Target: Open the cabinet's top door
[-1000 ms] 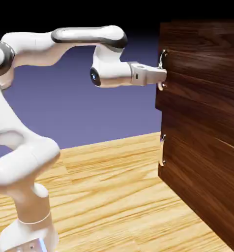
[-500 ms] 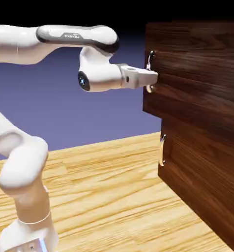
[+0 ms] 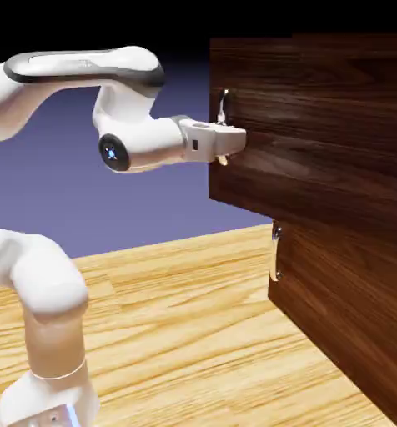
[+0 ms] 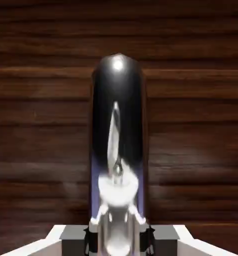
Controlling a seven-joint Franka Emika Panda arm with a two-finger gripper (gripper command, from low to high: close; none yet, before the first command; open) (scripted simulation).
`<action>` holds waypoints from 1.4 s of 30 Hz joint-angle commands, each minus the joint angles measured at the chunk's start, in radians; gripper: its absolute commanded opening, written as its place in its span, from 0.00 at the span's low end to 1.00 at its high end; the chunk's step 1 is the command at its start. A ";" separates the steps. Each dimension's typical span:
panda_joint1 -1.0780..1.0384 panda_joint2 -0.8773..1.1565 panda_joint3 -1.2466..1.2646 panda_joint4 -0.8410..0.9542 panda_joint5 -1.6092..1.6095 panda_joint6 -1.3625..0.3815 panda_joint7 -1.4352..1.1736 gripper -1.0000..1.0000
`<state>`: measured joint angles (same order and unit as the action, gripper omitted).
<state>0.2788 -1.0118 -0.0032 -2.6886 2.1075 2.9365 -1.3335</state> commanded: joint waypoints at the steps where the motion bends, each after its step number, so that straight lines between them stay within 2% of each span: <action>1: 0.028 -0.024 -0.023 -0.014 -0.045 0.011 0.025 0.00; 8: 0.136 -0.166 -0.122 -0.106 -0.349 0.044 0.241 0.00; 15: 0.058 -0.294 -0.165 -0.198 -0.653 -0.083 0.501 0.00; 22: -0.112 -0.439 -0.298 -0.254 -0.946 -0.369 0.678 0.00; 29: -0.237 -0.504 -0.516 -0.219 -1.186 -0.673 0.742 0.00; 35: -0.262 -0.489 -0.726 -0.106 -1.368 -0.934 0.756 0.00; 42: -0.158 -0.438 -0.944 0.125 -1.538 -1.231 0.767 0.00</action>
<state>0.1212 -1.4498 -0.9476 -2.5639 0.5704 1.7043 -0.5664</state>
